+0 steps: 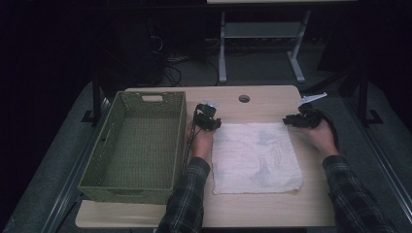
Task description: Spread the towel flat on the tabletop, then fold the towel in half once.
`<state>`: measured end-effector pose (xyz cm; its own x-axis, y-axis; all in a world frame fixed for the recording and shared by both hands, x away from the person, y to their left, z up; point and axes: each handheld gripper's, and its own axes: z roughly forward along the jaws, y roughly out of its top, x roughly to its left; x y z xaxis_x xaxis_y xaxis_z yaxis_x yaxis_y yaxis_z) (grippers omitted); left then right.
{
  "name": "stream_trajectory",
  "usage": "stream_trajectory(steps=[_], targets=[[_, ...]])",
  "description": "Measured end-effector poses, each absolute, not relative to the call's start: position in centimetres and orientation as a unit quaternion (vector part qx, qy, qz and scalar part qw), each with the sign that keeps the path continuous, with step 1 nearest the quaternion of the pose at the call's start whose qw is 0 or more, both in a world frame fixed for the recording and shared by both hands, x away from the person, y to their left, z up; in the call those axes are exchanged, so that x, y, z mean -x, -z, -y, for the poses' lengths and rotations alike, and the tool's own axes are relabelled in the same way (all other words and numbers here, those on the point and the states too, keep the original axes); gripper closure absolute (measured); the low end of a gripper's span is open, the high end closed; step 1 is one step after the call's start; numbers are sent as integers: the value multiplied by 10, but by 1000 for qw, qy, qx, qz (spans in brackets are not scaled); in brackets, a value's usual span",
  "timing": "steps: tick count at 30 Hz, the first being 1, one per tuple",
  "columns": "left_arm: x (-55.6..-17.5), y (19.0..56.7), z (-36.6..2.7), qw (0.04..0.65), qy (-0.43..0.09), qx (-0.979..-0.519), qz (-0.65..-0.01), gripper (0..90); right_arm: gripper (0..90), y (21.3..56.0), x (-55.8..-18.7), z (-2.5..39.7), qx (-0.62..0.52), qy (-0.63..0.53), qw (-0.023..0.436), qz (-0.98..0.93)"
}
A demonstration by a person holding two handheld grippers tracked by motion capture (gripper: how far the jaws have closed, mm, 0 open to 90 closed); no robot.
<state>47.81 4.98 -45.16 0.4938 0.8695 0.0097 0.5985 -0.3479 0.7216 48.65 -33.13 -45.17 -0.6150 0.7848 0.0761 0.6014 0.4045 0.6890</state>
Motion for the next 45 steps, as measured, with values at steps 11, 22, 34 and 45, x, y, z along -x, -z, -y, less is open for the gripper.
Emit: stream_trajectory(steps=[11,22,34,45], targets=[[-478,461,-51,328,-182,-801,-467,582,674,459,-489,336,-434,-356,117,-819],[-477,467,-49,327,-164,-811,-457,771,778,470,-494,333,-448,-343,106,-819],[-472,446,-51,359,-172,-796,-456,862,862,460,-489,336,-443,-354,116,-816],[-452,421,-52,376,-192,-792,-441,862,865,435,-466,343,-422,-388,131,-809]])
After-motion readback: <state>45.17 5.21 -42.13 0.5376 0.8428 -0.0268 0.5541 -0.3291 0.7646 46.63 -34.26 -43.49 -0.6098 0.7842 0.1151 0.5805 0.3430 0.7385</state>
